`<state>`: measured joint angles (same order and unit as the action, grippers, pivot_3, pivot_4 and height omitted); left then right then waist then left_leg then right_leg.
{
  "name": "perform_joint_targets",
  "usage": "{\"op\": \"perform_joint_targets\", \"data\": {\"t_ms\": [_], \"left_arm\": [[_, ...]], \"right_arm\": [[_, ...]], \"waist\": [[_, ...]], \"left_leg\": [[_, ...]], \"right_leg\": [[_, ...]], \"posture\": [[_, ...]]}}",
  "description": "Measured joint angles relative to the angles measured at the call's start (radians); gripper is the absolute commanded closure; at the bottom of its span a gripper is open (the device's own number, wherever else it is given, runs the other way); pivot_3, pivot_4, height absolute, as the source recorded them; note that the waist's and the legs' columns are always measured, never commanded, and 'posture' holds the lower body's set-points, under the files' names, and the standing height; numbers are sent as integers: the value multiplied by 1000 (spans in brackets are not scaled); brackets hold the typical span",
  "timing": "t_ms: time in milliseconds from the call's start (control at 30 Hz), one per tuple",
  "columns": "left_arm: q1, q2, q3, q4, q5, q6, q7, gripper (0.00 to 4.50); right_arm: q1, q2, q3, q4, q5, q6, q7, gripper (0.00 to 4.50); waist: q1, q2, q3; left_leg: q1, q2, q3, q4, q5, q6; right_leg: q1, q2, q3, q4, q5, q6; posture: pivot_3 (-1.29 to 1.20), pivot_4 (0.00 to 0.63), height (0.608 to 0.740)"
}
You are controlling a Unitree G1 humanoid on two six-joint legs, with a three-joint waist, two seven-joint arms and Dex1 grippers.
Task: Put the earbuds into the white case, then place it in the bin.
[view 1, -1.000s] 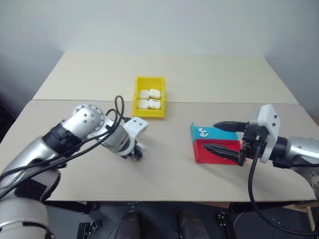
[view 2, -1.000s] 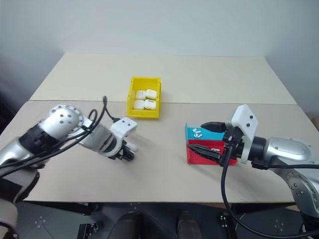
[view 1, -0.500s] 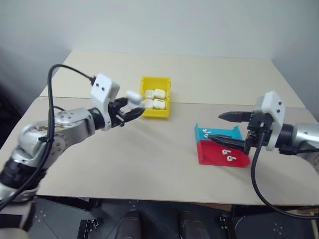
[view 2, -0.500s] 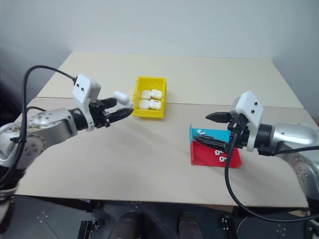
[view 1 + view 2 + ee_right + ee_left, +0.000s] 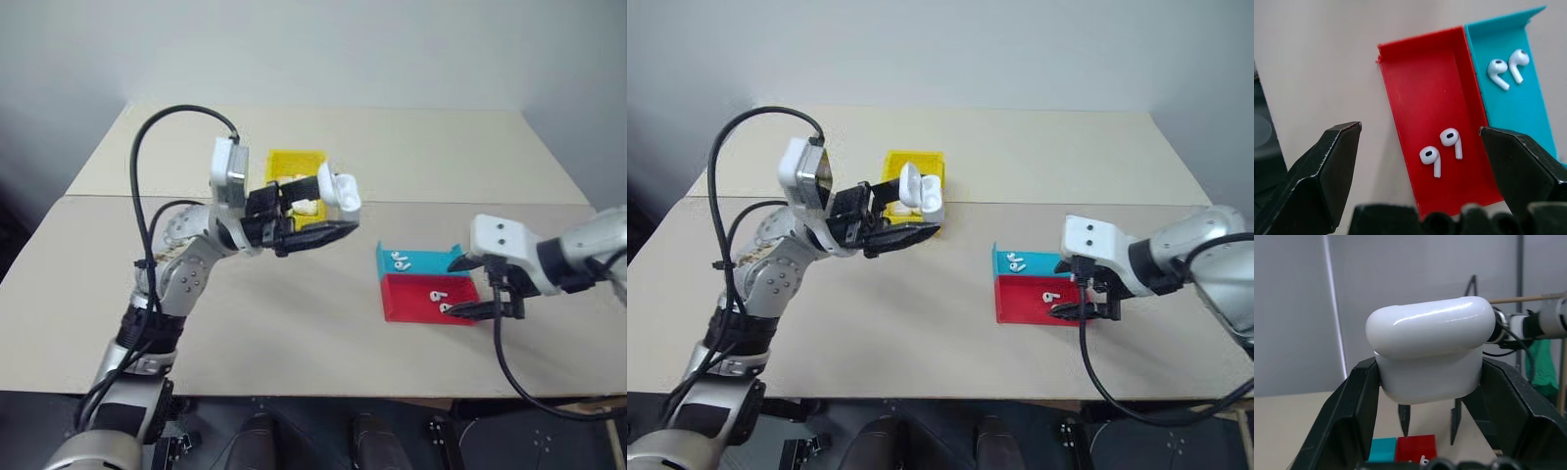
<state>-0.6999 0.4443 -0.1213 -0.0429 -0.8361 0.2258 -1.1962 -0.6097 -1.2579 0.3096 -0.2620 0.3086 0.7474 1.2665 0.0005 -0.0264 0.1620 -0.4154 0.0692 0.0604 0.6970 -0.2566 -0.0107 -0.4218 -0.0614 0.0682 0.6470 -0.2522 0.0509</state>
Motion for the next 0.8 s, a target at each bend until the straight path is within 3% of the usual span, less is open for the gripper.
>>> {"op": "perform_joint_targets", "data": {"t_ms": [67, 200, 800], "left_arm": [[9, -15, 3, 0, 14, -4, -31, 1652], [62, -21, 6, -26, 15, 17, -59, 1652], [97, -55, 22, -102, 51, 63, -13, 1652]], "right_arm": [[-35, 22, 55, 26, -51, 28, 15, 0], [-53, 50, 104, 54, -111, 56, 32, 865], [-47, 144, 173, 168, -283, 49, 40, 865]], "waist": [[-2, 0, 0], [-2, 0, 0], [1, 0, 0]], "left_leg": [[0, 0, 0, 0, 0, 0], [0, 0, 0, 0, 0, 0], [0, 0, 0, 0, 0, 1]], "right_leg": [[0, 0, 0, 0, 0, 0], [-1, 0, 0, 0, 0, 0], [0, 0, 0, 0, 0, 0]], "posture": [[0, 150, 740], [0, 150, 740], [0, 150, 740]]}}
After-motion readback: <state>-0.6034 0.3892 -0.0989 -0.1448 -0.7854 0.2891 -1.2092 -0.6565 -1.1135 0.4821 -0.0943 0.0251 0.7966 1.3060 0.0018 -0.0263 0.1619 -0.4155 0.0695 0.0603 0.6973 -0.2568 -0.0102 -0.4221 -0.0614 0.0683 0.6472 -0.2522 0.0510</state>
